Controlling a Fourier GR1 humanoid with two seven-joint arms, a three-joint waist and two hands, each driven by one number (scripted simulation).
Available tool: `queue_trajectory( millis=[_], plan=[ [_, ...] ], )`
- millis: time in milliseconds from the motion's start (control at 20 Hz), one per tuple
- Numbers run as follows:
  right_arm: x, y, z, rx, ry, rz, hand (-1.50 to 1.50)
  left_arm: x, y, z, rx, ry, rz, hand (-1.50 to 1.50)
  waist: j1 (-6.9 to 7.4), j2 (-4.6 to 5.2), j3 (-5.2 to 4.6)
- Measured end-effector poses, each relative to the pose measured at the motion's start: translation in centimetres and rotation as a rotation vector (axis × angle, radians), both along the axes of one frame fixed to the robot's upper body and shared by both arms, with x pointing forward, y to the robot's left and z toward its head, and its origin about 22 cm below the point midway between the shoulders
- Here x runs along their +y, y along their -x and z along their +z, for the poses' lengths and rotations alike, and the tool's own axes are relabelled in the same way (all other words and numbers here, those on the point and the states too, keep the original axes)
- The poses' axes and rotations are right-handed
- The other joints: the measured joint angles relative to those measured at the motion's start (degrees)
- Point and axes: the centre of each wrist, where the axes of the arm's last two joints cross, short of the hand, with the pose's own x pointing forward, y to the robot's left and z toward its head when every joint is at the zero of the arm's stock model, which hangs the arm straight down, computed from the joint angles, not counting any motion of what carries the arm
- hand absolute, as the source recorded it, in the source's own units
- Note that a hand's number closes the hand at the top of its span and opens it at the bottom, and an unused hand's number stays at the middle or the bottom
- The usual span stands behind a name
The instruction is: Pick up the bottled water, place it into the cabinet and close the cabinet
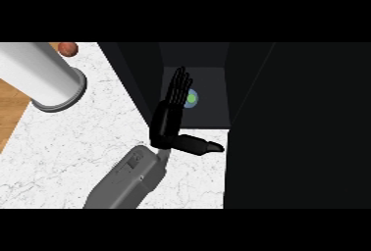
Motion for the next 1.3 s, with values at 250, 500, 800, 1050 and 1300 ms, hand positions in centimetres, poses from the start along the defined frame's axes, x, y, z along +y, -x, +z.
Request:
queue_trajectory(
  millis=[250,500,800,1050,1300],
  plan=[
    [-0.1,0.0,0.5,-0.008,0.049,0.084,1.5,1.3,3.3,0.4,0.007,0.023,-0.042,1.5,0.18,-0.04,0.01],
    [-0.3,0.4,1.1,0.011,0.118,0.233,1.5,4.5,5.8,0.3,0.036,0.025,-0.043,1.5,0.15,-0.1,-0.05],
    [0.4,0.7,1.6,0.012,0.14,0.417,1.5,8.4,8.4,0.6,0.045,0.026,0.007,-1.5,-0.04,-0.15,-0.05],
    [1.4,0.9,1.7,-0.005,0.094,0.505,1.5,12.4,10.7,0.7,0.049,0.041,0.067,-1.5,-0.24,-0.35,-0.13],
    [2.8,1.3,1.7,0.032,0.04,0.647,1.5,15.0,12.6,0.9,0.067,0.084,0.1,-1.5,-0.21,-0.45,-0.26]
  ],
)
